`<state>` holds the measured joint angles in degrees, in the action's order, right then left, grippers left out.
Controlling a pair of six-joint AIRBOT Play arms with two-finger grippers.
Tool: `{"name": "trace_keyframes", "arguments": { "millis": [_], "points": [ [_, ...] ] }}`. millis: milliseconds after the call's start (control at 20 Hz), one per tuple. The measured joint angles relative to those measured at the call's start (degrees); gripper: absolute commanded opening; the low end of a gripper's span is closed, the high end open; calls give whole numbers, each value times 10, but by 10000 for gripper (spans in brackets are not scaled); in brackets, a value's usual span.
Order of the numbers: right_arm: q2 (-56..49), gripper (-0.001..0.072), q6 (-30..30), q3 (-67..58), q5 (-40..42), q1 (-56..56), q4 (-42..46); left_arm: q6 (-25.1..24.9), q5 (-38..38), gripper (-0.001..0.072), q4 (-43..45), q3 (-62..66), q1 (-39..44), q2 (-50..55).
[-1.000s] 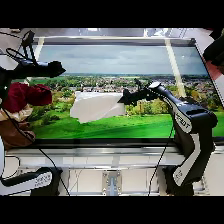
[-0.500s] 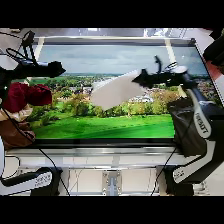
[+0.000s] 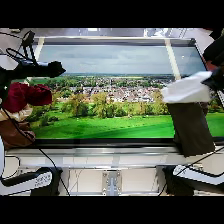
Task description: Fold the shirts.
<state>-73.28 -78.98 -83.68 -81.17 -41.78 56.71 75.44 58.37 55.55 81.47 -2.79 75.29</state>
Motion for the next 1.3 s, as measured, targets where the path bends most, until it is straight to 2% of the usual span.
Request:
{"name": "trace_keyframes", "arguments": {
  "millis": [200,400,450,500,550,600,800,900,1000,1150,1300],
  "points": [
    [114,8,21,177,-11,-129,47,2,0,14,-2,0,0,0],
    [211,13,40,406,21,-231,97,2,0,14,-3,0,0,0],
    [228,118,43,449,31,-251,101,2,0,14,-3,0,0,0],
    [240,344,45,478,41,-267,108,2,0,14,-3,0,0,0],
    [252,527,45,495,40,-281,114,2,0,14,-3,0,0,0],
    [260,550,44,501,36,-290,116,2,0,14,-3,0,0,0],
    [290,531,13,414,1,-307,95,2,0,14,-3,0,0,0],
    [304,24,-6,342,-3,-308,32,2,0,14,-3,0,0,0],
    [315,8,5,283,7,-293,-76,2,0,14,-3,0,0,0],
    [322,7,64,234,44,-202,-228,2,0,14,-3,0,0,0],
    [302,7,116,216,105,-37,-282,2,0,14,-3,0,0,0]
  ]
}}
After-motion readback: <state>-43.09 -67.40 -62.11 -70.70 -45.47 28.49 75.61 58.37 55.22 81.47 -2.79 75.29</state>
